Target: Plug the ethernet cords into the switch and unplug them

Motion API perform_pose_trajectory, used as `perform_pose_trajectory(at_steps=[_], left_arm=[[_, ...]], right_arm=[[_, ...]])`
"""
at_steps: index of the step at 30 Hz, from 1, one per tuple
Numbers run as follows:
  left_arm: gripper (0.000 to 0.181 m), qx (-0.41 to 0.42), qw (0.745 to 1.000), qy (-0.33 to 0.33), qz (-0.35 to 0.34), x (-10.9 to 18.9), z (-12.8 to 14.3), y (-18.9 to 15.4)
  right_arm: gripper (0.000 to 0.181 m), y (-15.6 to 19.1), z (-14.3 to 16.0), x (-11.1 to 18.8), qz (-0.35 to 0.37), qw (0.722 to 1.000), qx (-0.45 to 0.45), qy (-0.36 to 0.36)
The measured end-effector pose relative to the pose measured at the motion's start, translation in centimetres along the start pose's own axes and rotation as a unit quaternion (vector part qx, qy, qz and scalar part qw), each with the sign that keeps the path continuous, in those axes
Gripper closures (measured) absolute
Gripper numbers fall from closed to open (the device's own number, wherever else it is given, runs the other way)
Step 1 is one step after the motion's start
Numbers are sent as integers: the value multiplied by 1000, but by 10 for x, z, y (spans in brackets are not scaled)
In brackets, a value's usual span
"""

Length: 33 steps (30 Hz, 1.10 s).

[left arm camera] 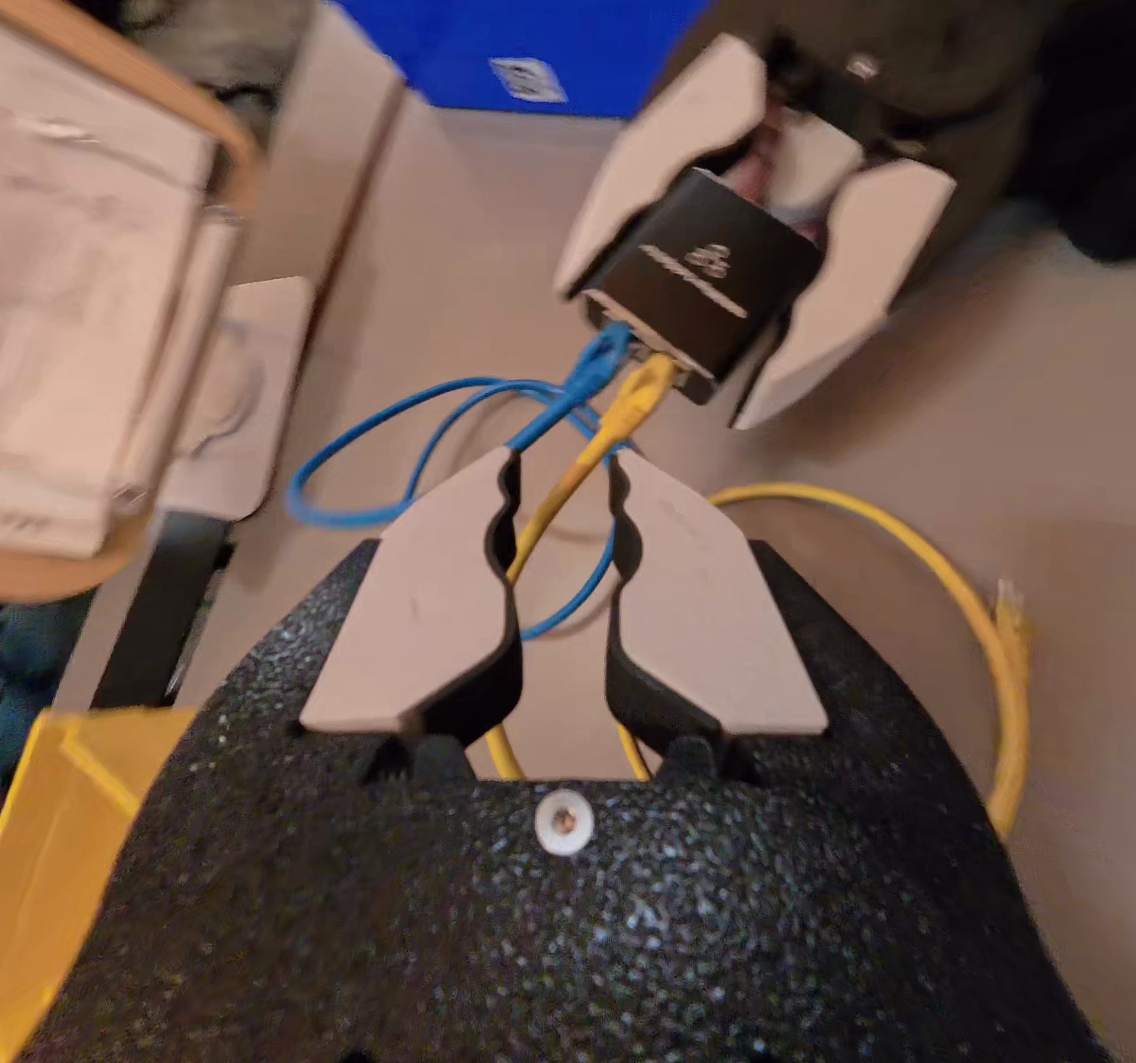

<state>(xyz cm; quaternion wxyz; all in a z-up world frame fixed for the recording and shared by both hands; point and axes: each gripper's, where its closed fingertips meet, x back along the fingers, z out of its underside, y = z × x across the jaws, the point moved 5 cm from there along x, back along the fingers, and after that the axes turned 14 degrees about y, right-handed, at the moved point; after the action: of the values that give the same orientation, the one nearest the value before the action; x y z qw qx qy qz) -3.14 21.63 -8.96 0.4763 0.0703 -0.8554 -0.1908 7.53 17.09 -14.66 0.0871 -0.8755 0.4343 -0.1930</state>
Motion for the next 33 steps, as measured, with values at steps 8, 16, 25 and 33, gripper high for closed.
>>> perform_pose_trajectory(at_steps=[8,16,25,33], left_arm=[[135,374,886,-211,176,7,11,-22],[136,471,673,-320,471,-39,-5,-31],[157,340,740,-214,539,-28,1,-24],[157,188,784,-40,590,-3,-1,-23]], right_arm=[[107,-14,-11,3,140,990,13,1],[107,11,-25,-11,161,983,86,17],[97,26,-38,29,-61,994,87,-27],[94,43,-42,17,-70,990,121,3]])
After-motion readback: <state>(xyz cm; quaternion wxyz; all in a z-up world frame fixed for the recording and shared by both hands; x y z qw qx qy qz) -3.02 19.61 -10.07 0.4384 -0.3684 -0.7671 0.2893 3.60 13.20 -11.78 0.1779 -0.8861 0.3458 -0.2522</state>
